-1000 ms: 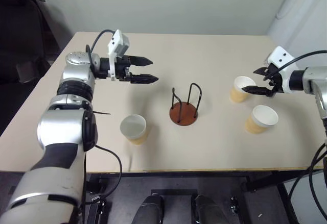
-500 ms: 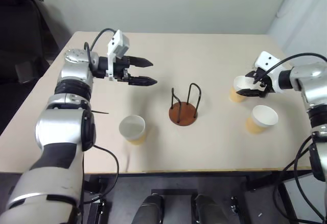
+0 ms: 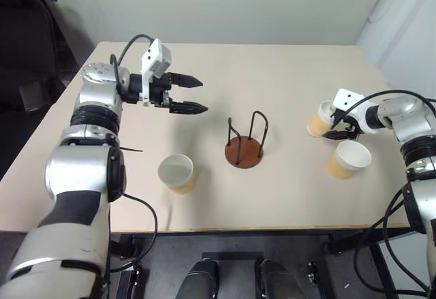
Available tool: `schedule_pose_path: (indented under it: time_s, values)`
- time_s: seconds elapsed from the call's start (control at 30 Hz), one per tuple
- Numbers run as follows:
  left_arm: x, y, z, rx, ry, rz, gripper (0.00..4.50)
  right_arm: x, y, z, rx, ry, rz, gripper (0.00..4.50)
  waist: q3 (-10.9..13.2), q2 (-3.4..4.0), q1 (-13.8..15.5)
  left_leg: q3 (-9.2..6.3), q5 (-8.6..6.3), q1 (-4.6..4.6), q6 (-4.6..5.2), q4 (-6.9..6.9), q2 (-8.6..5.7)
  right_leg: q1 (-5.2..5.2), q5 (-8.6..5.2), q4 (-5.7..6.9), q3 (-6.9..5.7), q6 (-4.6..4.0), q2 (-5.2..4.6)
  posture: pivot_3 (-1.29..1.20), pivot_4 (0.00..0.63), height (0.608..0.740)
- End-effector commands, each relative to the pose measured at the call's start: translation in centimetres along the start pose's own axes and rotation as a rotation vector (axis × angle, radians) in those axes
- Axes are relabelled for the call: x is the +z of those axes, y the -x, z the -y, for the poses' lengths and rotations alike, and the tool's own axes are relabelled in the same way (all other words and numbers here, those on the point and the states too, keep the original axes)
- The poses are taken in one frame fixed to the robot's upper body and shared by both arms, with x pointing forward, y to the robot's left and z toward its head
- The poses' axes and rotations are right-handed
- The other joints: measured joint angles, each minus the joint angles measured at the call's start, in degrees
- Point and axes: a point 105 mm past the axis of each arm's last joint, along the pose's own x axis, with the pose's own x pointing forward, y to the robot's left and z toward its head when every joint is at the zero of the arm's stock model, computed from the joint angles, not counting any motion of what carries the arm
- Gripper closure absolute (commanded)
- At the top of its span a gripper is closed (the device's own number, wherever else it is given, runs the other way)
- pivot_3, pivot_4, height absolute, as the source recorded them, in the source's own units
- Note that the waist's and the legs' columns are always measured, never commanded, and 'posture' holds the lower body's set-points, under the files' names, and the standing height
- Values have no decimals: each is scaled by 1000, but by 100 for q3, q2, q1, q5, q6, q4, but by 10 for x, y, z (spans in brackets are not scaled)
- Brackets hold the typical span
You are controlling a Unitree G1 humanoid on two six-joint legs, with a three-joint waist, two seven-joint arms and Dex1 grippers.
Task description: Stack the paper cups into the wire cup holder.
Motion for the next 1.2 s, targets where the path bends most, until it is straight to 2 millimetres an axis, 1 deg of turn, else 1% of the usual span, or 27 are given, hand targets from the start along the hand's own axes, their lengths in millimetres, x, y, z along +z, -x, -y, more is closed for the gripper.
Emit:
schedule_pose_path:
  time_s: [0.03,0.23,0.47,0.6,0.77,0.87,1.0,1.07,1.17,1.2]
  values:
    - [16,2,1,-28,-108,-8,0,16,8,11,-38,44,34,2387,0,0,-7,5,0,0,0,-1,0,-1,0,1,-2,0,4,0,150,740]
    - [15,-4,3,-56,-138,-41,0,25,13,12,-15,55,54,4471,1,1,0,2,0,0,0,-6,-3,-2,-2,-1,-5,-5,-1,0,150,740]
    - [13,-7,5,-70,-144,-46,0,35,25,6,59,59,88,4471,2,3,2,0,0,-1,0,-16,0,-2,-5,-3,-8,-10,-9,0,150,740]
    - [7,-7,6,-79,-143,-67,0,50,38,-3,93,61,143,4471,2,2,5,2,0,-1,-1,-21,-1,-2,-9,-4,-15,-16,-5,0,150,740]
    - [2,-4,7,-85,-105,-101,0,87,70,-22,137,60,233,4471,3,6,-3,5,1,-2,-2,-24,2,-3,-13,-5,-18,-21,-4,0,150,740]
    - [5,-6,6,-92,-62,-101,0,126,90,-35,152,52,331,4471,3,5,-17,6,2,0,-4,-22,2,-3,-14,-2,-17,-22,-3,0,150,740]
    - [9,-5,6,-96,-50,-103,0,157,104,-46,162,38,406,4471,3,4,-19,2,6,2,-10,-20,0,-5,-27,2,-17,-45,9,0,150,740]
    - [8,-5,7,-100,-49,-112,0,168,109,-49,160,39,428,4471,2,2,-12,1,7,2,-11,-13,0,-5,-39,5,-20,-66,11,0,150,740]
    - [8,-6,8,-110,-44,-113,0,186,115,-54,177,29,474,4471,3,4,4,3,7,0,-12,-7,-5,-10,-42,10,-26,-70,16,0,150,740]
    - [9,-6,8,-115,-42,-106,0,192,117,-55,185,25,488,4471,3,4,1,-1,7,-2,-12,-5,-1,-13,-41,13,-14,-67,0,0,150,740]
